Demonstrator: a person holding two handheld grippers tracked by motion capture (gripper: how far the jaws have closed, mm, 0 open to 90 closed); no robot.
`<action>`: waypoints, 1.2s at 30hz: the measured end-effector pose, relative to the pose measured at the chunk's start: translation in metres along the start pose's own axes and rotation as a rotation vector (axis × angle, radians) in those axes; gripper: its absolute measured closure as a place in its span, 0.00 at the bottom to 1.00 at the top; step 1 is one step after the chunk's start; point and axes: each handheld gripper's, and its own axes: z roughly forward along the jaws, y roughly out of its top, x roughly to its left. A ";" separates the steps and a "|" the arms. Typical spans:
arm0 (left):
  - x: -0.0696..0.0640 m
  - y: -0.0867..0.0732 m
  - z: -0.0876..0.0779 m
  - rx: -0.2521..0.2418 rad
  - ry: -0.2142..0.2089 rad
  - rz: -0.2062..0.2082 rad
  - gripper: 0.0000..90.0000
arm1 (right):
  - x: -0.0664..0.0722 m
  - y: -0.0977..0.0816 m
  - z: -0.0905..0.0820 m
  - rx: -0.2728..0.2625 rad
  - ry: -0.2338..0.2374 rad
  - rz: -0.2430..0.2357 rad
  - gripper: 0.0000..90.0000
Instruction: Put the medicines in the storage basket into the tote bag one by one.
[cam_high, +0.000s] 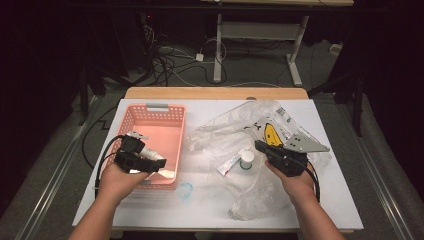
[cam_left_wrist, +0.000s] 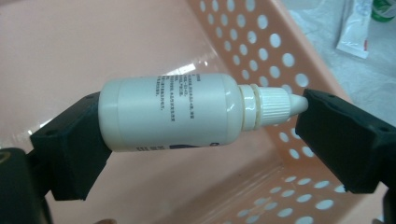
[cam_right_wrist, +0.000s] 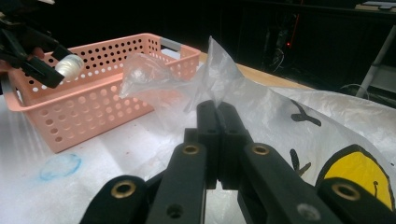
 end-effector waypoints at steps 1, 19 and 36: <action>-0.001 -0.001 -0.001 -0.006 -0.003 0.005 0.07 | 0.000 0.000 0.000 0.002 0.000 -0.002 1.00; -0.038 -0.015 -0.015 -0.164 -0.047 0.071 0.07 | 0.001 -0.001 0.002 0.010 0.000 -0.002 1.00; -0.087 0.006 0.000 -0.182 -0.141 0.167 0.07 | 0.001 0.000 0.000 0.000 0.001 -0.003 1.00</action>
